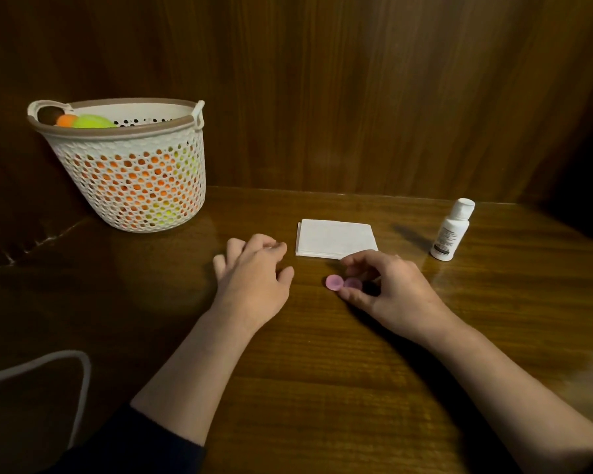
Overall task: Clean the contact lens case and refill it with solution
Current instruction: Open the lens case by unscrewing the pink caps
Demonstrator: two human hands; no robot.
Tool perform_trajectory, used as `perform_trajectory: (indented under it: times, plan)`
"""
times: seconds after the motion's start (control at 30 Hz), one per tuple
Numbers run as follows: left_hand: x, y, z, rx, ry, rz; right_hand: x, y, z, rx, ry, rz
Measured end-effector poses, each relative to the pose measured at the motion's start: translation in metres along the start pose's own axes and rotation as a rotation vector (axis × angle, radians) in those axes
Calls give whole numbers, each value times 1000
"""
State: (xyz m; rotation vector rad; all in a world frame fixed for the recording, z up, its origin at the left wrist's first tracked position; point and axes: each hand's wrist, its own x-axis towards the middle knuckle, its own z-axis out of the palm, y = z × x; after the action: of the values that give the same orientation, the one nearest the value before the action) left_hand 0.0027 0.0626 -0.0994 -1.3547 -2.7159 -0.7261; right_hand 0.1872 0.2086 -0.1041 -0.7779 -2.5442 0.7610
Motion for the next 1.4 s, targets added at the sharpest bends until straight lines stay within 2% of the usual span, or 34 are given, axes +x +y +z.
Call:
perform_trajectory:
  times: [0.1,0.23,0.33,0.43,0.53,0.67,1.1,1.4]
  plan:
    - [0,0,-2,19,-37,-10,1,0,2,15,-2,-8]
    - [-1,0,-4,-49,1,-22,1,-1,3,63,-18,4]
    - [-3,6,-5,-163,14,67,2,-2,2,70,-20,18]
    - [-8,13,-3,-286,-125,169,3,-1,0,3,-7,42]
    - [-11,16,3,-257,-238,215,3,1,-3,-40,-38,46]
    - [-10,17,6,-271,-224,222,3,3,-4,-40,-79,21]
    - [-6,19,13,-349,-218,207,3,2,-3,-34,10,69]
    - [-1,15,19,-376,-242,260,2,-2,-5,-83,2,-28]
